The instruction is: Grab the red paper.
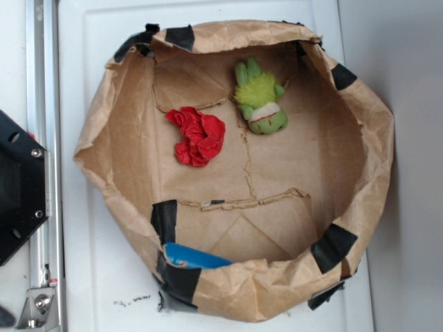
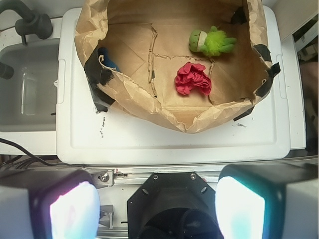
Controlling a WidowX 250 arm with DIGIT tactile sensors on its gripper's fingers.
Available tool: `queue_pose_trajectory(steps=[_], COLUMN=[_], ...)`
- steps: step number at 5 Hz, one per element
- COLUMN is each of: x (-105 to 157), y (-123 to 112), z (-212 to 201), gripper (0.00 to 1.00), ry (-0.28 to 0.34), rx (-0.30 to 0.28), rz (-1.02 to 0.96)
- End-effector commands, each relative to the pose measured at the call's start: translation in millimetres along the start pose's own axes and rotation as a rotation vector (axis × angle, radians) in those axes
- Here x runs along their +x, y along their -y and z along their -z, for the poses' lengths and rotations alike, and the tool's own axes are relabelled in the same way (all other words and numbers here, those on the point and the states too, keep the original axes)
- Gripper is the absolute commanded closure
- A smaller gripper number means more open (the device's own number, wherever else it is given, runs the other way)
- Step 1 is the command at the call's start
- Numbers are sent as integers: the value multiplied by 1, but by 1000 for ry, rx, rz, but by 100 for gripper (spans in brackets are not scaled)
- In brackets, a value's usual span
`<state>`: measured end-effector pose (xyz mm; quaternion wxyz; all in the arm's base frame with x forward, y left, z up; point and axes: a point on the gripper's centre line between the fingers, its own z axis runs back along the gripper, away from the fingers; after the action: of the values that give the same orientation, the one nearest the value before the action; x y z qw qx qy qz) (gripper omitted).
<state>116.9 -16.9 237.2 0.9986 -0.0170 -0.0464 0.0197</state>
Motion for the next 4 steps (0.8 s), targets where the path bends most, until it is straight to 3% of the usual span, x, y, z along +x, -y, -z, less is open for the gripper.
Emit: queue_pose_trajectory(steps=[1, 3, 4], x=[0, 83, 104], y=[0, -4, -11], z=[0, -6, 12], gripper=[0, 0, 0], ry=[0, 52, 46], rx=[0, -15, -22], rz=[0, -99, -42])
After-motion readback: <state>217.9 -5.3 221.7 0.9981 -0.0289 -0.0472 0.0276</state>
